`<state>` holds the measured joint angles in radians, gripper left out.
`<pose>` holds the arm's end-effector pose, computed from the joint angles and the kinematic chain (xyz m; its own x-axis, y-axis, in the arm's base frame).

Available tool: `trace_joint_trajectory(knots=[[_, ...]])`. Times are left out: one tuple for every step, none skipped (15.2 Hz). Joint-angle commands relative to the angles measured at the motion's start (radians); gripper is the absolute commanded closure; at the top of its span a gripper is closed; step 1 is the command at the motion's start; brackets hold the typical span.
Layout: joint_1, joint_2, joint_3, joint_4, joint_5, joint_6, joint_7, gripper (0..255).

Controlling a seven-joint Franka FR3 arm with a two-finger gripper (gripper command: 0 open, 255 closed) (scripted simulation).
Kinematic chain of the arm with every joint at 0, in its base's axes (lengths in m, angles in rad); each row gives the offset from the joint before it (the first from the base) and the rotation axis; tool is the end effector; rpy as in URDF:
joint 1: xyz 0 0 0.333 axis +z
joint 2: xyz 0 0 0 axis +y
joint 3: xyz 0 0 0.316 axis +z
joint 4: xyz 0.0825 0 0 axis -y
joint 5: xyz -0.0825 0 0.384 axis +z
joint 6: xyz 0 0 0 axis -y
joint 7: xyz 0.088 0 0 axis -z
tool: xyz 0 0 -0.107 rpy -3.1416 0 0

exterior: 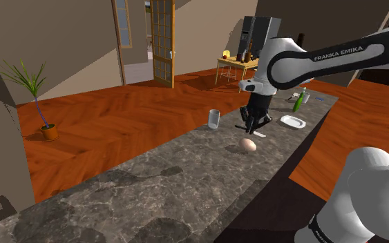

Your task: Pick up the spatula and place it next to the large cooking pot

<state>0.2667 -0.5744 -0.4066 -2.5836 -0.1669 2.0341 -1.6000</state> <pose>0.3717 -0.0614 0.4321 -0.0255 0.9974 0.0678 0.9997 0.0256 -0.0003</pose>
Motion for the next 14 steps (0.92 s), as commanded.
trace_joint_trajectory(knots=[[-0.01, -0.081, 0.036, -0.066, -0.007, -0.017, 0.039, 255], [-0.013, -0.123, 0.054, -0.096, -0.006, -0.03, 0.057, 255], [-0.016, -0.165, 0.073, -0.126, -0.004, -0.044, 0.075, 255], [-0.019, -0.208, 0.092, -0.154, 0.0, -0.06, 0.092, 255], [-0.02, -0.252, 0.112, -0.182, 0.006, -0.077, 0.109, 255], [-0.019, -0.296, 0.131, -0.209, 0.014, -0.095, 0.127, 255], [-0.018, -0.341, 0.151, -0.234, 0.023, -0.115, 0.144, 255], [-0.015, -0.387, 0.172, -0.259, 0.034, -0.137, 0.162, 255], [-0.01, -0.433, 0.193, -0.282, 0.047, -0.16, 0.18, 255], [-0.004, -0.48, 0.214, -0.304, 0.062, -0.185, 0.199, 255], [0.004, -0.527, 0.237, -0.325, 0.078, -0.211, 0.218, 255], [0.013, -0.574, 0.26, -0.345, 0.097, -0.238, 0.238, 255], [0.024, -0.621, 0.284, -0.363, 0.117, -0.266, 0.259, 255], [0.039, -0.667, 0.308, -0.38, 0.138, -0.295, 0.282, 255]])
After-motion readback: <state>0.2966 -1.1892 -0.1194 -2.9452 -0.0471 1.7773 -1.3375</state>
